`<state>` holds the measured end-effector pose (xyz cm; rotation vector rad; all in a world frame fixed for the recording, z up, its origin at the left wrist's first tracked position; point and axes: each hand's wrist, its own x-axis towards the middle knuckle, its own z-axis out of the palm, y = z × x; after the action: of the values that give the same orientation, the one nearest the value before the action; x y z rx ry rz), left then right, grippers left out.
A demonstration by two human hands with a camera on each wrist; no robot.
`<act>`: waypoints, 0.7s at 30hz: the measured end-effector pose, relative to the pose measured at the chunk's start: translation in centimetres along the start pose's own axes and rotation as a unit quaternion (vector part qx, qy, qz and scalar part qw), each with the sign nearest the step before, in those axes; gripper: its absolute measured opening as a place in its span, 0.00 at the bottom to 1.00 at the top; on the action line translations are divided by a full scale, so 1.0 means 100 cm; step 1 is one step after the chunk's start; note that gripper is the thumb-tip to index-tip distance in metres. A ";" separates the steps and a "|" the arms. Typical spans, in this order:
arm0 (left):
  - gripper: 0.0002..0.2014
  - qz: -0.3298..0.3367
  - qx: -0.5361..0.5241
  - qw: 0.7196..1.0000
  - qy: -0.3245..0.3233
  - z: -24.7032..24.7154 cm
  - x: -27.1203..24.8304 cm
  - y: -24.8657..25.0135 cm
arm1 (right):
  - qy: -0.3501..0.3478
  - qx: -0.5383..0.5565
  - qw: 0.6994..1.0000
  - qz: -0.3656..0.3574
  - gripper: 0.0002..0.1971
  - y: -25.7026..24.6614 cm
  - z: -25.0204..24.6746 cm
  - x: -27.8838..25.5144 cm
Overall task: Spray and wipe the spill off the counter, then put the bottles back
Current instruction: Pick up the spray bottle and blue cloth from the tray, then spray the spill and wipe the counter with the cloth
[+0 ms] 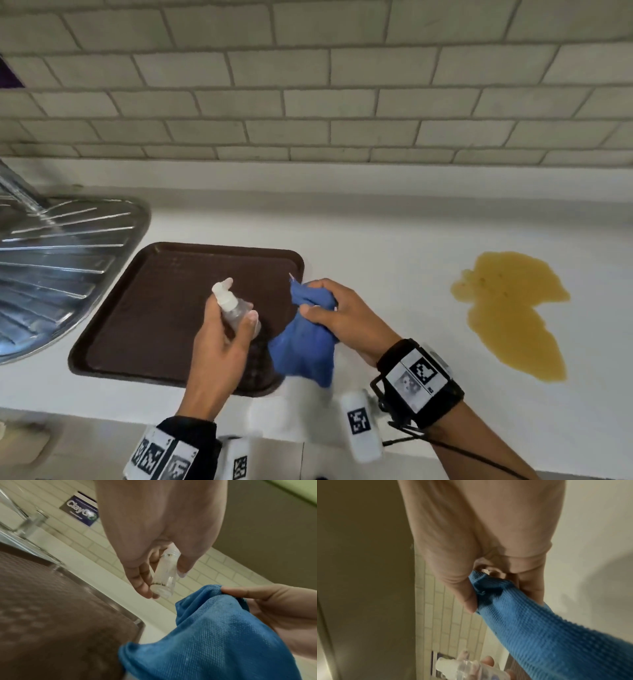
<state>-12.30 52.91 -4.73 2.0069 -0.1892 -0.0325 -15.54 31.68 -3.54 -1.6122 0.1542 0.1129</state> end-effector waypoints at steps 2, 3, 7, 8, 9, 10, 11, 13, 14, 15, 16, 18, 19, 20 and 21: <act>0.28 0.005 -0.013 0.999 -0.040 0.019 -0.013 0.013 | 0.028 0.025 0.999 -0.008 0.09 -0.003 -0.024 -0.029; 0.28 0.007 -0.019 0.998 -0.062 0.029 -0.020 0.019 | 0.042 0.036 0.998 -0.006 0.08 -0.003 -0.036 -0.045; 0.28 0.021 -0.039 0.992 -0.122 0.074 -0.046 0.040 | 0.106 0.060 0.993 0.002 0.08 -0.001 -0.084 -0.102; 0.26 0.023 -0.044 0.989 -0.136 0.087 -0.052 0.045 | 0.125 0.058 0.990 0.003 0.08 0.001 -0.096 -0.116; 0.24 0.024 -0.048 0.987 -0.149 0.100 -0.057 0.049 | 0.143 0.050 0.988 0.004 0.08 0.002 -0.107 -0.131; 0.23 0.026 -0.050 0.986 -0.160 0.113 -0.062 0.055 | 0.163 0.042 0.986 0.008 0.08 0.004 -0.119 -0.145; 0.24 0.025 -0.048 0.984 -0.168 0.125 -0.067 0.061 | 0.184 0.037 0.982 0.012 0.08 0.005 -0.131 -0.159; 0.29 0.027 -0.034 0.981 -0.190 0.148 -0.079 0.074 | 0.231 0.041 0.972 0.021 0.08 0.009 -0.158 -0.186; 0.31 0.029 -0.028 0.978 -0.204 0.175 -0.090 0.086 | 0.257 0.046 0.965 0.017 0.09 0.013 -0.184 -0.213; 0.32 0.029 -0.030 0.978 -0.204 0.177 -0.092 0.088 | 0.269 0.044 0.962 0.013 0.10 0.014 -0.190 -0.219; 0.33 0.029 -0.033 0.978 -0.204 0.184 -0.096 0.093 | 0.285 0.042 0.957 0.011 0.10 0.015 -0.202 -0.229; 0.35 0.036 -0.036 0.977 -0.207 0.190 -0.096 0.095 | 0.332 0.022 0.943 0.002 0.10 0.016 -0.216 -0.239; 0.36 0.040 -0.034 0.976 -0.209 0.197 -0.098 0.099 | 0.361 0.003 0.933 -0.002 0.10 0.017 -0.227 -0.246; 0.36 0.042 -0.028 0.976 -0.211 0.206 -0.103 0.105 | 0.390 -0.022 0.921 -0.005 0.10 0.019 -0.241 -0.255; 0.37 0.045 -0.022 0.976 -0.210 0.215 -0.107 0.109 | 0.413 -0.059 0.909 -0.003 0.10 0.023 -0.255 -0.261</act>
<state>-26.49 30.68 -4.78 1.9252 -0.5426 -0.4020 -42.21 6.91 -0.24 -1.6921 0.8068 -0.5903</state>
